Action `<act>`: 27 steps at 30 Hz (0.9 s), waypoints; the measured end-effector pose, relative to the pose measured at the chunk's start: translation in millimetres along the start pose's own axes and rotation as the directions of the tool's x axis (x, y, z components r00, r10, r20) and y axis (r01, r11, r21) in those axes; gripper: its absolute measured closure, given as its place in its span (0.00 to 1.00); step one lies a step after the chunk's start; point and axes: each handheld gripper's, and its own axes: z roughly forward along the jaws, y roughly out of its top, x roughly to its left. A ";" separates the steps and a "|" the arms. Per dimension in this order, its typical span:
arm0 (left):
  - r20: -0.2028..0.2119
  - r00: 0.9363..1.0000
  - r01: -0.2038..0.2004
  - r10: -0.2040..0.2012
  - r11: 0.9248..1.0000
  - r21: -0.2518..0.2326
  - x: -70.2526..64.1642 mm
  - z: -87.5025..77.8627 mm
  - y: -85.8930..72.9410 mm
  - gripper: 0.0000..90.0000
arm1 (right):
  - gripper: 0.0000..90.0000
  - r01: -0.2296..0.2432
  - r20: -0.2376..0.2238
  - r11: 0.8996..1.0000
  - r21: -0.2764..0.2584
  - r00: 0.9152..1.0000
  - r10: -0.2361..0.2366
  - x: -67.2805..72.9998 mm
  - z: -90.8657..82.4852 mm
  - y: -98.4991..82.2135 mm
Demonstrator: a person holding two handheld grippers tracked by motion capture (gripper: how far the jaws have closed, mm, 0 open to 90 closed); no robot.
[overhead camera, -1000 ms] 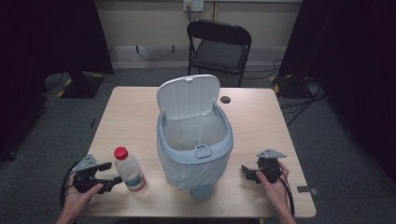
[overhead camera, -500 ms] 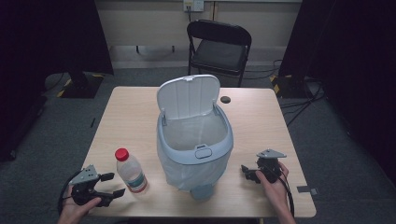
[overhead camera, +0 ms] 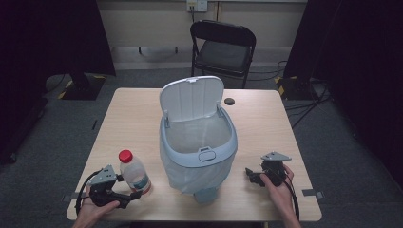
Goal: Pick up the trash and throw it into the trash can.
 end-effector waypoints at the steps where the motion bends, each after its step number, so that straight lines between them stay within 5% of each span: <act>1: -0.006 1.000 -0.008 0.008 1.000 0.005 0.4 1.2 1.0 0.18 | 0.13 0.000 0.000 1.000 0.000 1.000 0.000 0.0 0.0 0.0; 15: -0.071 0.996 -0.046 0.047 0.999 0.009 -4.6 8.6 4.8 0.30 | 0.13 0.000 0.000 1.000 0.000 1.000 0.000 0.0 0.0 0.0; 27: -0.057 0.997 0.055 -0.060 0.995 -0.086 6.3 -9.8 2.9 0.31 | 0.13 0.000 0.000 1.000 0.000 1.000 0.000 0.0 0.0 0.0</act>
